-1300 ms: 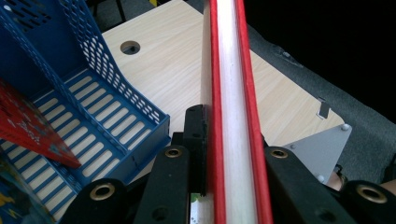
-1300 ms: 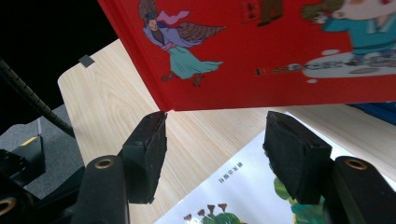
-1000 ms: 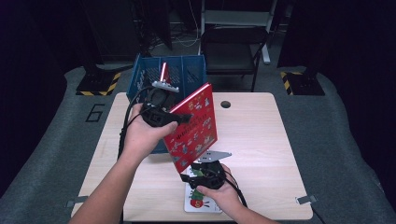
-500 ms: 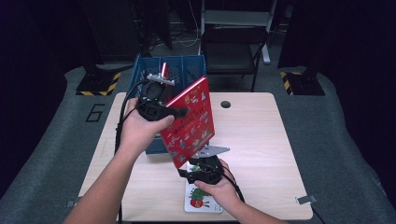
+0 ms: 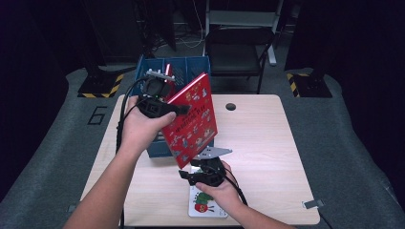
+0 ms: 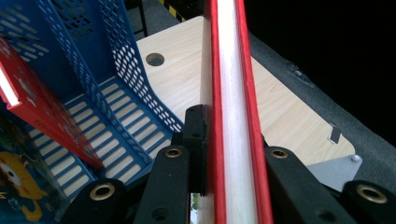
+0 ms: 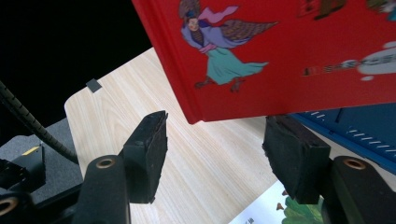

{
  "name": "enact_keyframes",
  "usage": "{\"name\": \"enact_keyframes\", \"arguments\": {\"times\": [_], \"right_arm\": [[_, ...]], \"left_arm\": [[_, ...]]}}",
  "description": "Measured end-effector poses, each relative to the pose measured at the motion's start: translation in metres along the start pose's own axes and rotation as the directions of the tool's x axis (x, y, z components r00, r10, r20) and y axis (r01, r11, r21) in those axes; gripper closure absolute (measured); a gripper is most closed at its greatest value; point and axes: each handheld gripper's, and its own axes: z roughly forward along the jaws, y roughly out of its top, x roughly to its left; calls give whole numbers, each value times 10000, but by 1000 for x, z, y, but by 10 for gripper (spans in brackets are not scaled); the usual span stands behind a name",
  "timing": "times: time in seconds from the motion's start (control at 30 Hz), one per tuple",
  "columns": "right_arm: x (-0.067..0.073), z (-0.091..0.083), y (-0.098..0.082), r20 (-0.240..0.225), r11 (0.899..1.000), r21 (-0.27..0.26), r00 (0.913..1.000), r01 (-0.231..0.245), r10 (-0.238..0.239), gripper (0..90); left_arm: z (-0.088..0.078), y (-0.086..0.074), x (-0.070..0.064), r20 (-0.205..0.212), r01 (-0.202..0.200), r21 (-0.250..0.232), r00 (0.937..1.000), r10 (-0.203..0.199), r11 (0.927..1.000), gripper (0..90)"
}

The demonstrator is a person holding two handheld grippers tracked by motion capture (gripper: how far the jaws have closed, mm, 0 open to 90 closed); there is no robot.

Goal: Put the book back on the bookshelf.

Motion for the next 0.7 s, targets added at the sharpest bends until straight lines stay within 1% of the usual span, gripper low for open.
{"name": "enact_keyframes", "arguments": {"times": [0.1, 0.23, 0.33, 0.4, 0.43, 0.47, 0.5, 0.53, 0.57, 0.7], "right_arm": [[0, 3, 0, 19, 10000, 3, 10000, -16, 16, 397], [-1, 7, 1, 35, 9995, -144, 9996, -291, 291, 409], [-1, 10, 3, 118, 9990, -270, 9992, -366, 369, 418], [-1, 13, 4, 216, 9987, -374, 9991, -343, 352, 421], [0, 13, 5, 371, 9988, -405, 9989, -266, 281, 425], [0, 14, 5, 446, 9987, -463, 9987, -233, 254, 426], [0, 15, 5, 459, 9986, -498, 9987, -196, 219, 431], [0, 15, 6, 484, 9982, -529, 9984, -268, 294, 440], [0, 15, 6, 525, 9981, -562, 9982, -272, 302, 447], [-3, 16, 6, 629, 9969, -714, 9973, -331, 376, 464]], "left_arm": [[1, 1, 1, -61, 31, 15, 10000, -31, 10000, 791], [2, 3, 4, -226, 138, 39, 9997, -137, 9999, 791], [1, 4, 5, -309, 205, 3, 9993, -205, 9998, 790], [0, 4, 6, -348, 304, -124, 9989, -308, 9995, 790], [0, 5, 6, -378, 346, -161, 9987, -352, 9993, 790], [-1, 5, 7, -385, 305, -110, 9988, -309, 9995, 790], [-1, 5, 7, -397, 393, -174, 9984, -400, 9991, 790], [-1, 5, 8, -397, 368, -145, 9985, -374, 9992, 790], [-1, 5, 9, -397, 479, -248, 9980, -489, 9985, 790], [-2, 5, 10, -461, 580, -259, 9972, -592, 9980, 790]]}}
